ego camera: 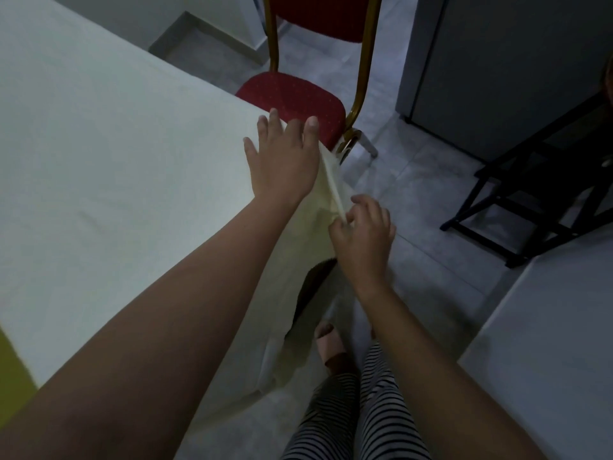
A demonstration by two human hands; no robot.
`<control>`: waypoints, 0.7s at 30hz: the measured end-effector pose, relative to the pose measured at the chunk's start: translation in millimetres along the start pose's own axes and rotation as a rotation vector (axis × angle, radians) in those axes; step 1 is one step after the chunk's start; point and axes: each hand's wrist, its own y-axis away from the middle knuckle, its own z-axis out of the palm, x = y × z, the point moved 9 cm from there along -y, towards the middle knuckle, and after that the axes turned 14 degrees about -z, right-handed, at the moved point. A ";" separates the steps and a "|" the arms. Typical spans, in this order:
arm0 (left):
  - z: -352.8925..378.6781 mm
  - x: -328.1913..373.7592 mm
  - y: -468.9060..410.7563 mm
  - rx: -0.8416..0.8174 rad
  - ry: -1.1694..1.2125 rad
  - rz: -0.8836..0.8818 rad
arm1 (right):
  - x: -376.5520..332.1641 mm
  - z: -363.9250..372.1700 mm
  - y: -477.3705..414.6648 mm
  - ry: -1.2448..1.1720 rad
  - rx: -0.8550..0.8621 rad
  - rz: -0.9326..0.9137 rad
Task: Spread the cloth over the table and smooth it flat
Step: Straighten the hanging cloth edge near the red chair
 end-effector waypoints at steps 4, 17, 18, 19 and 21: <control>0.0 0.0 -0.8 -0.008 0.011 -0.012 | -28.2 9.6 10.4 -0.279 -0.082 -0.085; 1.1 0.3 -1.4 0.014 -0.006 -0.022 | -5.4 51.8 -52.3 -0.758 -0.385 0.286; 0.9 0.3 -1.7 0.017 -0.006 -0.023 | -3.2 54.6 -51.2 -0.726 -0.392 0.272; 0.5 0.2 -2.0 0.021 -0.008 -0.023 | -4.0 56.9 -48.6 -0.702 -0.413 0.275; -0.2 0.5 -1.8 0.026 -0.014 -0.019 | -0.8 64.1 -42.5 -0.677 -0.446 0.313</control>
